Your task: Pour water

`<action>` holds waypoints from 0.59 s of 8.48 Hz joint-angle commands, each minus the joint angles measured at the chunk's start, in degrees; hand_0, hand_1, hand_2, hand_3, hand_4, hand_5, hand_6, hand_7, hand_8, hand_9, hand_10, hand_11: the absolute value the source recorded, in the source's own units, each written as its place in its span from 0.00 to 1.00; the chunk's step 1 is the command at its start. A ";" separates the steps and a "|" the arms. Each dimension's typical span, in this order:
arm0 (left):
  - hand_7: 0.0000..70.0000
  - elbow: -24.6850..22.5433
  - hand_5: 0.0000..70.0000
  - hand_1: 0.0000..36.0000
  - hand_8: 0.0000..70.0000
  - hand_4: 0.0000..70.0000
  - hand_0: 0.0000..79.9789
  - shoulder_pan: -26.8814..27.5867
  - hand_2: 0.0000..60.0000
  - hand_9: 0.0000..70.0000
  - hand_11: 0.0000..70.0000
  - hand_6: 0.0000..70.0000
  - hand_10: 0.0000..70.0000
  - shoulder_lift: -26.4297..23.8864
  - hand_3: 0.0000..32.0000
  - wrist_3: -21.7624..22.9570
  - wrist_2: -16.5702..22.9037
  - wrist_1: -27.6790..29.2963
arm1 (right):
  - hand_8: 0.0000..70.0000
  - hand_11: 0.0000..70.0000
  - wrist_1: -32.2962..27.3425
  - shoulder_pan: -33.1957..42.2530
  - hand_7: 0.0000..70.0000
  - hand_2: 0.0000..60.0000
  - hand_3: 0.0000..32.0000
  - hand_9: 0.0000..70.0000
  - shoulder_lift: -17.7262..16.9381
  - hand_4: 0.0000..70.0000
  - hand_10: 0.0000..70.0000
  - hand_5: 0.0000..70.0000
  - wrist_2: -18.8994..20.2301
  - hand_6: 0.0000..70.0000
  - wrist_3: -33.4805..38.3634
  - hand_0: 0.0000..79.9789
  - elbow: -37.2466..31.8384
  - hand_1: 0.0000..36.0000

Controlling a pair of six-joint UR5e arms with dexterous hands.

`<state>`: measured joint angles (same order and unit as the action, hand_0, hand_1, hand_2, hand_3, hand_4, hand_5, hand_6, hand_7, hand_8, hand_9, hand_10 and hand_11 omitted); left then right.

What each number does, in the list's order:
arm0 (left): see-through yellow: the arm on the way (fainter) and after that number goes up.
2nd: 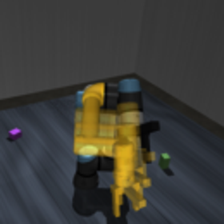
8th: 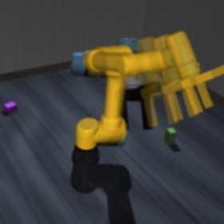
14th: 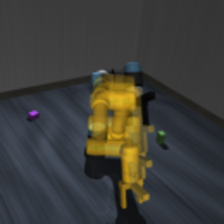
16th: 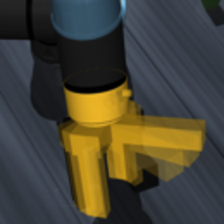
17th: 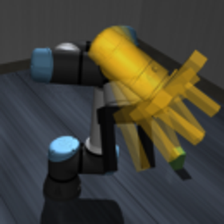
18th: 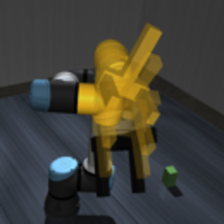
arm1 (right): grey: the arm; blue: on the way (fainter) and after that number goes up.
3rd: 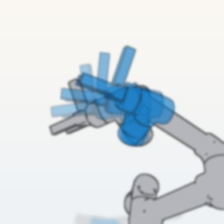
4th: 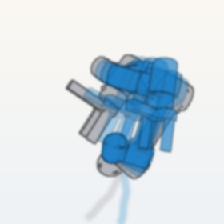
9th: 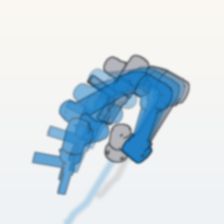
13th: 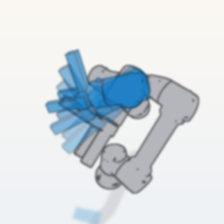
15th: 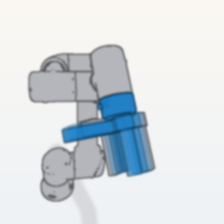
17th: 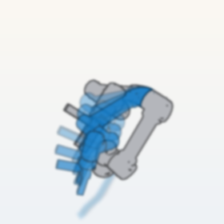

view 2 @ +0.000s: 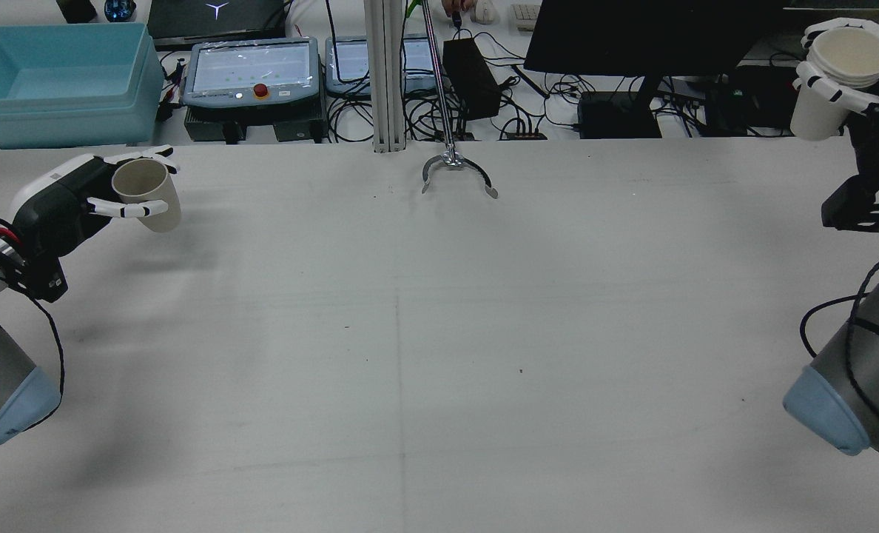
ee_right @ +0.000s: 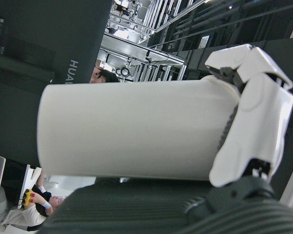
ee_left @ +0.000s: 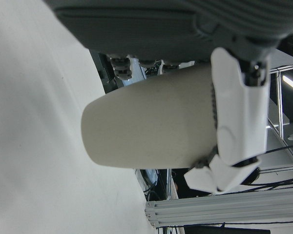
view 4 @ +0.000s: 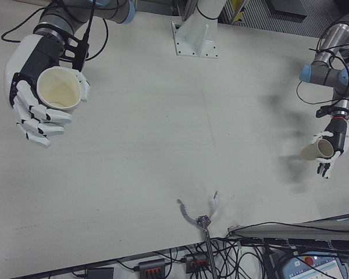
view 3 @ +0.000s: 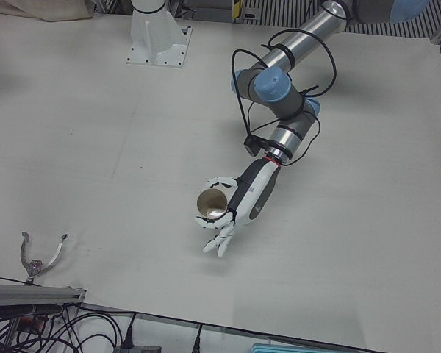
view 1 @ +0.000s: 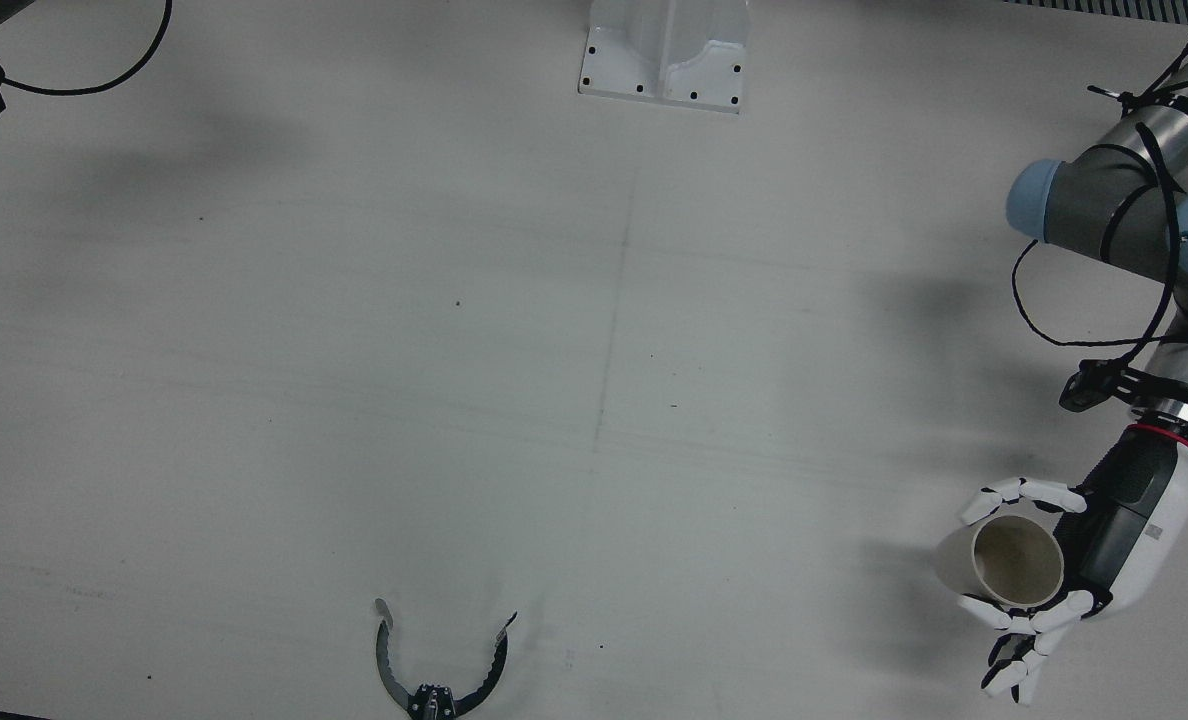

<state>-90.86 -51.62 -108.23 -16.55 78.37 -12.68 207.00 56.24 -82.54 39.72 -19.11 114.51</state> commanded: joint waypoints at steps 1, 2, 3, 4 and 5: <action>0.18 0.07 0.44 1.00 0.00 0.44 0.65 0.12 1.00 0.01 0.14 0.07 0.07 2.85 0.00 0.20 -2.78 1.34 | 0.37 0.75 -7.95 -4.62 0.50 1.00 0.00 0.47 -0.87 0.25 0.52 0.37 -0.26 0.49 7.39 0.57 -12.75 0.61; 0.17 0.15 0.43 1.00 0.00 0.44 0.65 -0.06 1.00 0.01 0.14 0.07 0.07 2.94 0.00 0.46 -2.78 1.78 | 0.42 0.81 -18.63 -5.60 0.52 1.00 0.00 0.55 -0.87 0.26 0.57 0.36 -0.26 0.52 8.81 0.56 -21.26 0.57; 0.16 0.07 0.42 1.00 0.00 0.44 0.65 -0.06 1.00 0.01 0.13 0.06 0.06 4.24 0.00 0.73 -3.05 3.00 | 0.44 0.79 -27.52 -6.31 0.57 1.00 0.00 0.57 -0.60 0.33 0.55 0.40 -0.17 0.55 9.70 0.57 -27.79 0.58; 0.17 -0.02 0.43 1.00 0.00 0.44 0.65 -0.14 1.00 0.01 0.14 0.06 0.07 5.73 0.00 0.90 -3.92 3.97 | 0.44 0.77 -30.39 -6.66 0.61 1.00 0.00 0.57 -0.51 0.36 0.54 0.44 -0.26 0.58 12.58 0.58 -31.25 0.63; 0.17 -0.28 0.42 1.00 0.00 0.44 0.66 -0.06 1.00 0.01 0.14 0.06 0.07 6.97 0.00 0.90 -4.27 4.77 | 0.47 0.78 -30.42 -6.23 0.65 1.00 0.00 0.60 -1.30 0.38 0.54 0.49 -0.26 0.62 13.82 0.60 -31.37 0.71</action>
<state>-90.81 -51.69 -103.98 -15.90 75.16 -9.87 183.44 50.39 -83.19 39.50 -9.23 89.54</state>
